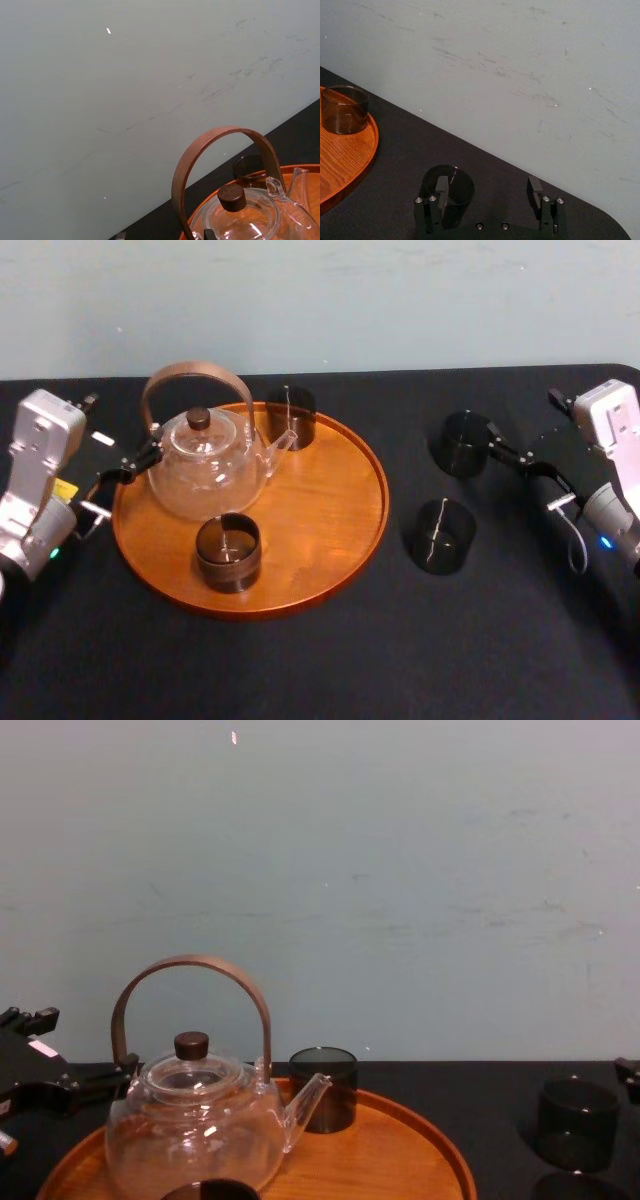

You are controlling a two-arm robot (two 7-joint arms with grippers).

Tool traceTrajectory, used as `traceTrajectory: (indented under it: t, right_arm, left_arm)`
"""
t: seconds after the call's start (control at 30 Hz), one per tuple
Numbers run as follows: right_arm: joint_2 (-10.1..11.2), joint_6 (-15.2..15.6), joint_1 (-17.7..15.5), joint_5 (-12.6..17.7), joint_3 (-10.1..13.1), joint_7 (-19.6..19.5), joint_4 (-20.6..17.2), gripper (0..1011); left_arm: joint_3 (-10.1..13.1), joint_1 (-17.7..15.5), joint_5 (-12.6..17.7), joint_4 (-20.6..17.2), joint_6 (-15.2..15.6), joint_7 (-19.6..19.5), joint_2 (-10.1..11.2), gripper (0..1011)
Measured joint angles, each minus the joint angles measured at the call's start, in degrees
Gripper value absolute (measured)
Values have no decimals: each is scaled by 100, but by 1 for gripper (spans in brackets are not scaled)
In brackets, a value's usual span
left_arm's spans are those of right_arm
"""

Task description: Pick up the glass from the table and place it on the tray.

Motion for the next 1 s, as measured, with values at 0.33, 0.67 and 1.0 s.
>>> traceTrajectory:
  t: [0.33,0.67,1.0]
  right_arm:
    - [0,0,0,0,0,0,0,1002]
    - [-1,9,-42,191,112,267,32,1002]
    - [172,-73,-537,328,345,565,-457,1002]
  left_arm:
    - [0,0,0,0,0,0,0,1010]
    - [0,0,0,0,0,0,0,1010]
    - [0,0,0,0,0,0,0,1010]
